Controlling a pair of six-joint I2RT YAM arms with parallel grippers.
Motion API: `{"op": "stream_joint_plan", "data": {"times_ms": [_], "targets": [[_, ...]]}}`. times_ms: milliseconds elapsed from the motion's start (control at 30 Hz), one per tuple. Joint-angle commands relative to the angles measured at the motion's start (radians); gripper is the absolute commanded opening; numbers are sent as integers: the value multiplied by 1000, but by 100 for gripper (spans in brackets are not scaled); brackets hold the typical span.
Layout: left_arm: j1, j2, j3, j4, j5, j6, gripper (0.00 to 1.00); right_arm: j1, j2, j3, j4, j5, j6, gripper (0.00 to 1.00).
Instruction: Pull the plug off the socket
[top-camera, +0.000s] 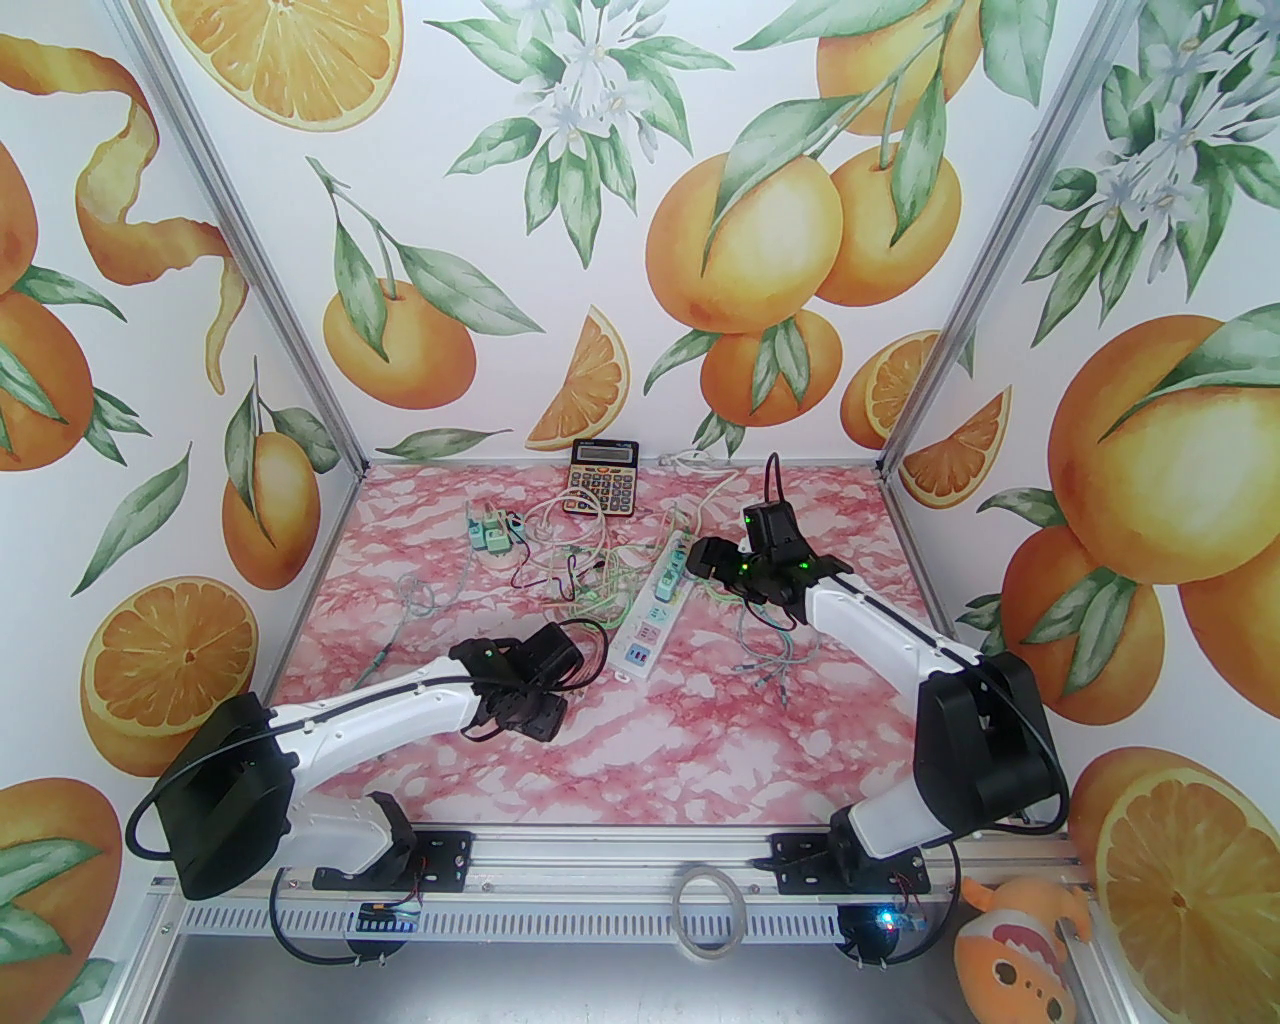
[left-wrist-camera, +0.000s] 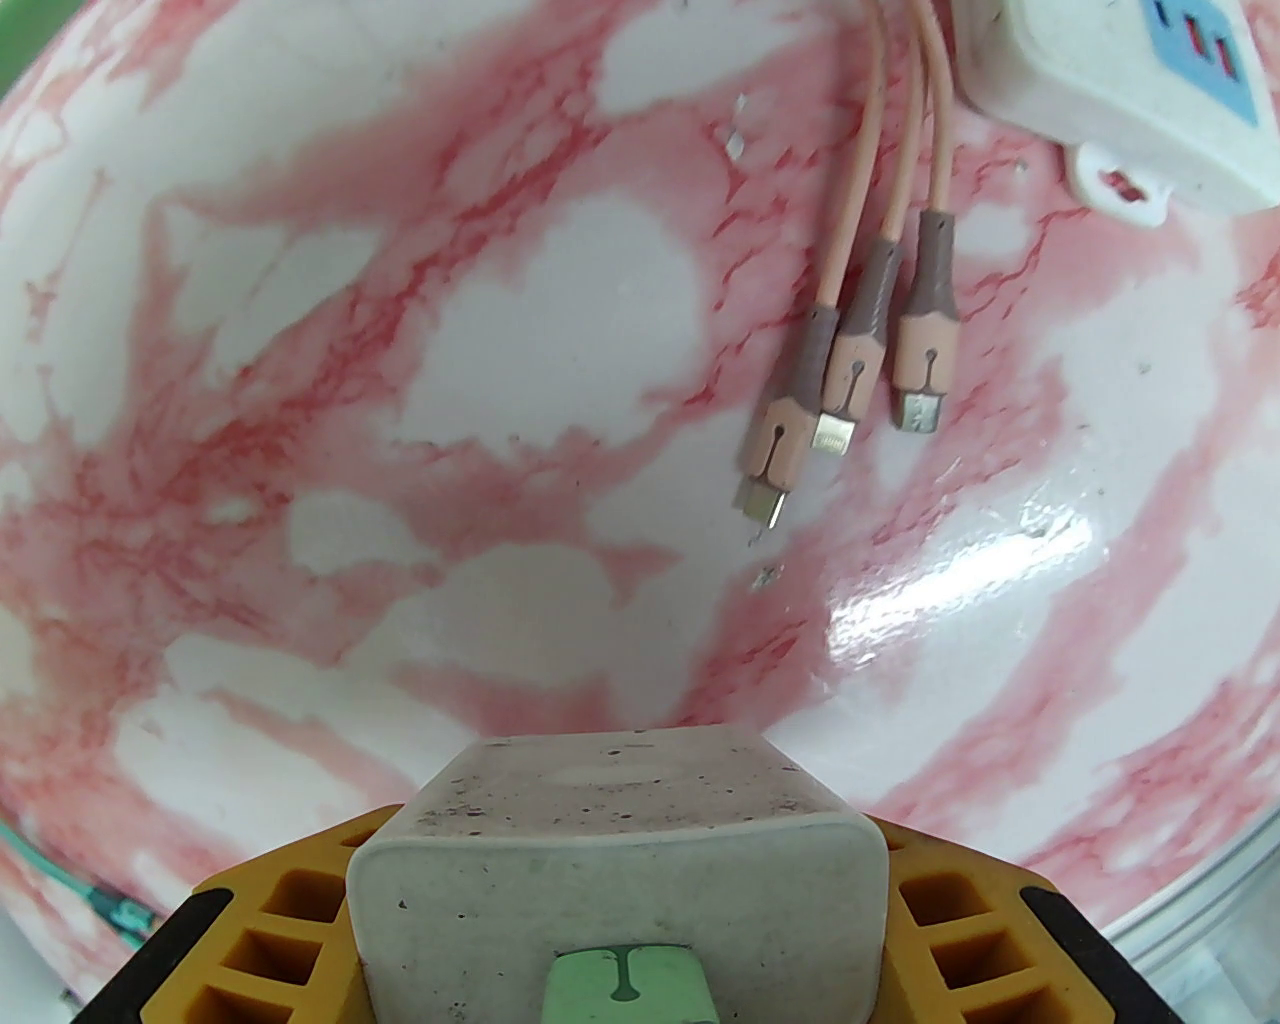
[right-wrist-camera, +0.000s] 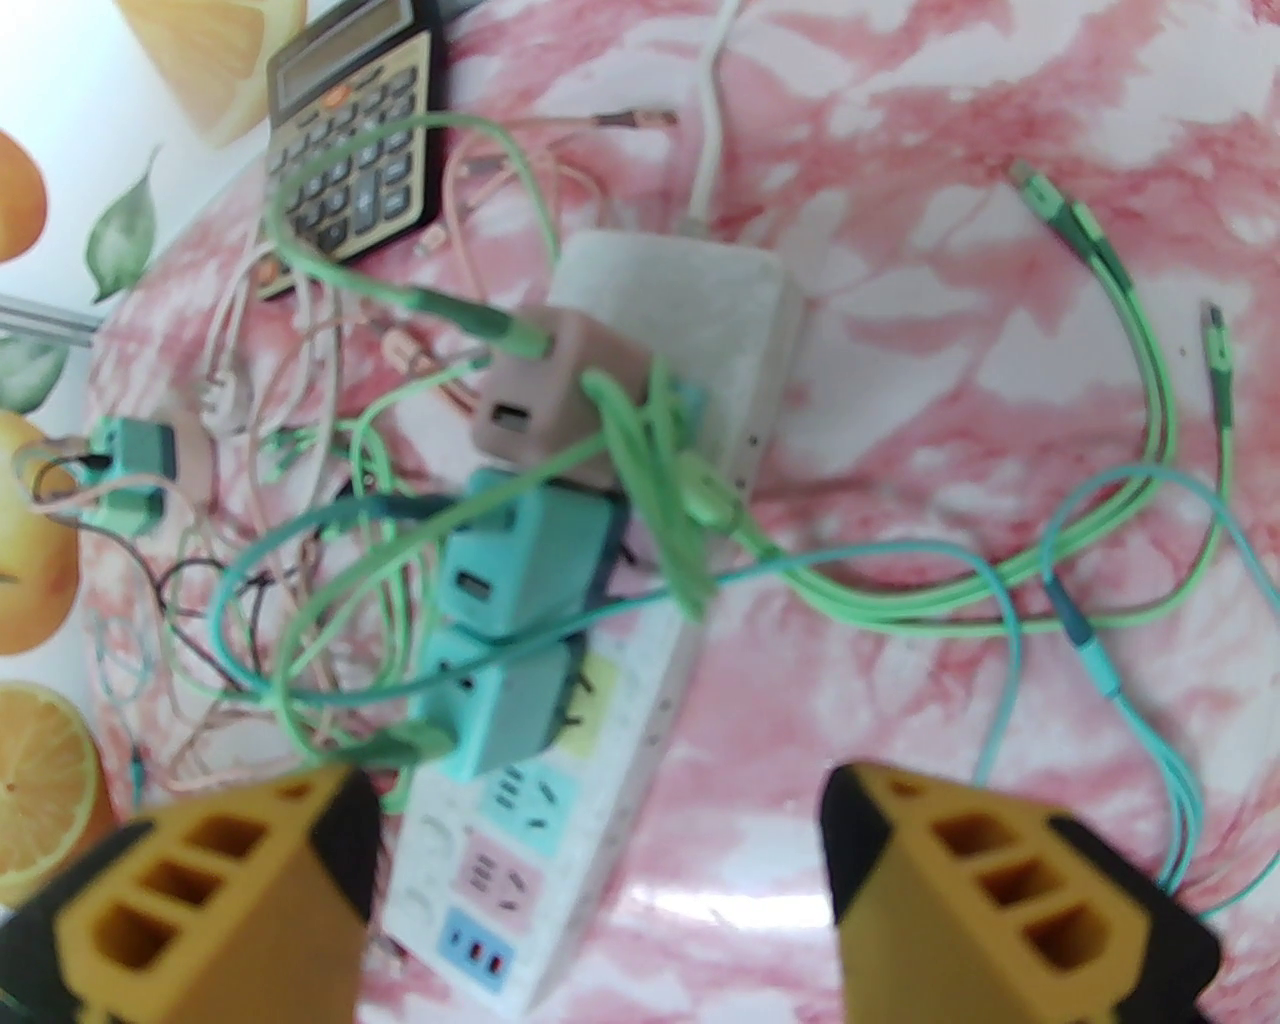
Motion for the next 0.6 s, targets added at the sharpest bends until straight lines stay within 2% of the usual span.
{"op": "stream_joint_plan", "data": {"times_ms": [0, 100, 167, 367, 467, 567], "targets": [[-2, 24, 13, 11, 23, 1, 61, 4, -19, -8, -11, 14, 9, 78], [-1, 58, 43, -3, 19, 3, 66, 4, -16, -7, -12, 12, 5, 78], [-2, 62, 51, -2, 28, 4, 74, 4, -13, -11, -8, 9, 8, 78], [-2, 22, 101, -38, 30, -8, 87, 6, -2, -15, 3, -9, 8, 78], [-1, 9, 168, -93, 4, -8, 92, 6, 3, -15, 13, -22, 5, 78], [-1, 7, 251, -131, -24, 4, 92, 7, 5, -21, 25, -36, 5, 78]]}}
